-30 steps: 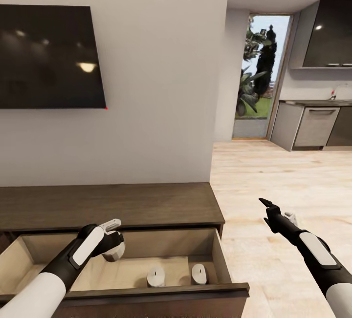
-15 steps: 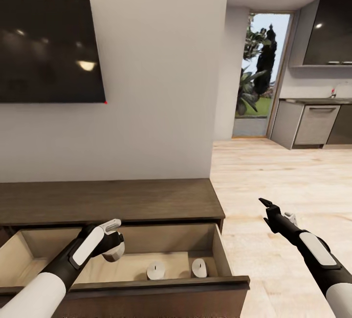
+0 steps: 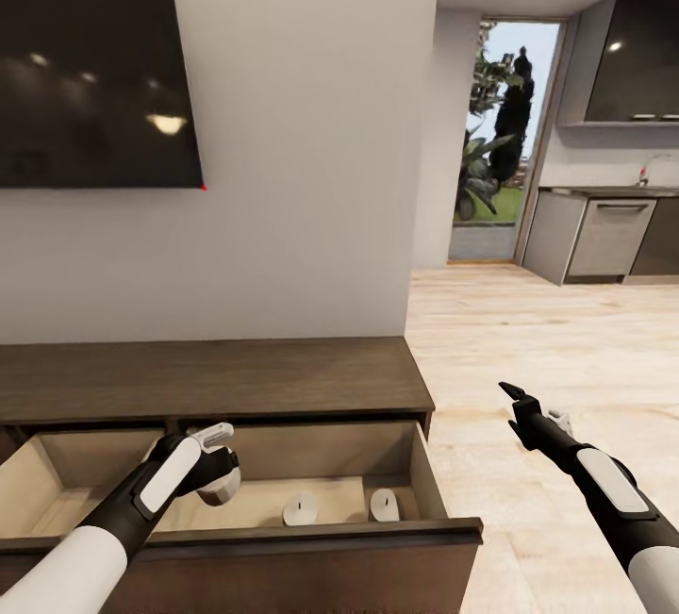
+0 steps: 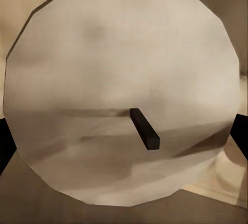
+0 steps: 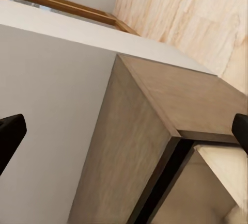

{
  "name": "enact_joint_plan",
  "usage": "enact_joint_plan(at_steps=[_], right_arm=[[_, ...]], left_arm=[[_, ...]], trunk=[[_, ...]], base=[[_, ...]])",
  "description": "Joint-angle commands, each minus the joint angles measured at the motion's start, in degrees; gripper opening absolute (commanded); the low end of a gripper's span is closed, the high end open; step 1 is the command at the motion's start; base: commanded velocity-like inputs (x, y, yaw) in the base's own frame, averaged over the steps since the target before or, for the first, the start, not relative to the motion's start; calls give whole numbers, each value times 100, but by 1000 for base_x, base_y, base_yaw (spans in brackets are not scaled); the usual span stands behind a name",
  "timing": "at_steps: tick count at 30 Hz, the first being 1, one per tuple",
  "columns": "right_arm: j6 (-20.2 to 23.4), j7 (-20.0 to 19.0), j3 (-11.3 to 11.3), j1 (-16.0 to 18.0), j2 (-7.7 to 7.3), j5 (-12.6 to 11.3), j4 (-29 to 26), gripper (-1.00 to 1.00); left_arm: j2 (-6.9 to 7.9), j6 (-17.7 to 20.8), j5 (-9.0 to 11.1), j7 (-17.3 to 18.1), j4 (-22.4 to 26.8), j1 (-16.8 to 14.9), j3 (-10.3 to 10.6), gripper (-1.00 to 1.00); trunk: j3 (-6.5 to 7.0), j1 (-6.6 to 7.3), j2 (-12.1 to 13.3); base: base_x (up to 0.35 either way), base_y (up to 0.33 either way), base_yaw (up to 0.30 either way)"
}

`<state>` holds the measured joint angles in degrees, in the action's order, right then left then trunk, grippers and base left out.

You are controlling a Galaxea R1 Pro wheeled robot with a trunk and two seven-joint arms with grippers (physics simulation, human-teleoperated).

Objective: Place each of the two pumpkins and all three candles from the living room inside a cabinet in the living room (use any cabinet), then make sure every cabinet is closed, and position the cauldron so it is next to a table in the living room.

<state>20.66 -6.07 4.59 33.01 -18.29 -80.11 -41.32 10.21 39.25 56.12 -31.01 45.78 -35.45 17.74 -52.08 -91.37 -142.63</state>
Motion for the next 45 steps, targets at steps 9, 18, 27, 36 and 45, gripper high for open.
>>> enact_joint_plan(at_steps=[9, 18, 27, 36, 45], right_arm=[[34, -8, 16, 3, 1, -22, 1, 100], [34, -8, 16, 3, 6, -22, 1, 100], [34, -9, 16, 3, 10, -22, 1, 100], [34, -9, 16, 3, 10, -22, 1, 100], [34, -8, 16, 3, 7, -22, 1, 100]], left_arm=[[7, -3, 62, -58, 12, -5, 25, -100], [14, 3, 58, -56, 10, -5, 19, -100], [9, 3, 60, -56, 9, -5, 19, -100], [34, 3, 65, -65, 9, -5, 17, -100], [62, 23, 78, -103, 9, -5, -13, -100]], trunk=[[-24, -21, -44], [-24, -21, -44], [-24, -21, -44], [-24, -21, -44], [-111, -40, -66]], base=[[1, 0, 0], [154, 0, 0], [177, 0, 0], [112, 0, 0], [2, 0, 0]])
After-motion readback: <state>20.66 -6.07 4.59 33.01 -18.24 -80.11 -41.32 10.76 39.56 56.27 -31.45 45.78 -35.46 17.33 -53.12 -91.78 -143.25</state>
